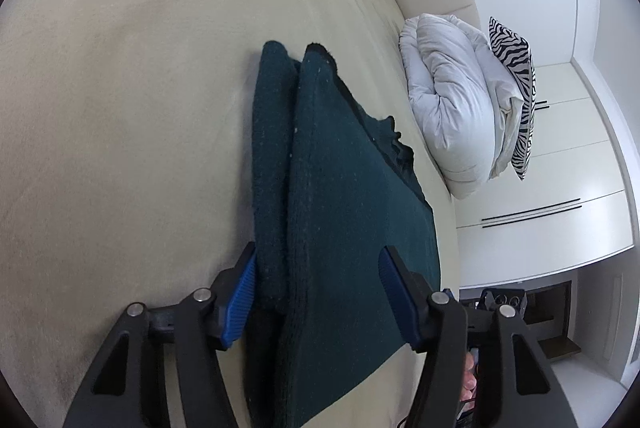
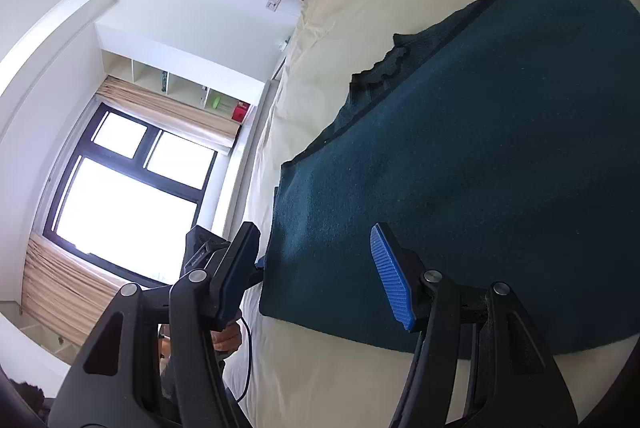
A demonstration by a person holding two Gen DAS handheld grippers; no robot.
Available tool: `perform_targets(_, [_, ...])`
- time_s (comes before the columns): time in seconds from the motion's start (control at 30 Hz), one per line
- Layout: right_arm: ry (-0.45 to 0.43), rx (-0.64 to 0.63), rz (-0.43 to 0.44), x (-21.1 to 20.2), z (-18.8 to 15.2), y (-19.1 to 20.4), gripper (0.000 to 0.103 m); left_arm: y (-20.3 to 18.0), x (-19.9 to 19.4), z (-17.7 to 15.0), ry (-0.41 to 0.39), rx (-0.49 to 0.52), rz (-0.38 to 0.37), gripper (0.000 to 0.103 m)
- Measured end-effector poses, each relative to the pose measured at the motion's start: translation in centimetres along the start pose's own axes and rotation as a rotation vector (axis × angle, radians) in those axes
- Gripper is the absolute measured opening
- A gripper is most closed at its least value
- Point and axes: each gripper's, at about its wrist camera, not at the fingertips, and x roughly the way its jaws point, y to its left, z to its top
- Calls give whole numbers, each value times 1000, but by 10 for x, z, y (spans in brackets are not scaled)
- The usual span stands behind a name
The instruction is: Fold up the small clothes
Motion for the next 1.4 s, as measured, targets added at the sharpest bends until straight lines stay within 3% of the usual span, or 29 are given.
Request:
perform_targets(0.07, [15, -9, 0, 6, 1, 4, 58, 1, -1, -5, 13, 4, -5, 59])
perform_targets(0.23, [31, 6, 3, 22, 7, 3, 58, 14, -2, -7, 5, -43, 8, 25])
perform_targets(0.5, [81, 11, -45, 41, 14, -7, 58, 21, -11, -4, -69, -66, -5, 20])
perform_targets(0.67, [148, 39, -134, 59, 17, -27, 57, 8, -8, -4, -83, -1, 63, 16])
perform_targets(0.83, [138, 74, -90, 59, 18, -42, 51, -12, -12, -4, -95, 62, 110, 15])
perform_targets(1.0, [145, 89, -66, 58, 20, -46, 50, -54, -15, -5, -110, 152, 159, 15])
perform_targets(1.13, [127, 136, 22, 46, 26, -52, 51, -104, -2, -8, -99, 245, 183, 14])
perform_targets(1.27, [67, 194, 102, 13, 44, -67, 53, -169, 43, -22, -56, 357, 182, 14])
perform_targets(1.4, [31, 239, 149, -14, 69, -83, 53, -217, 118, -51, 0, 453, 181, 14])
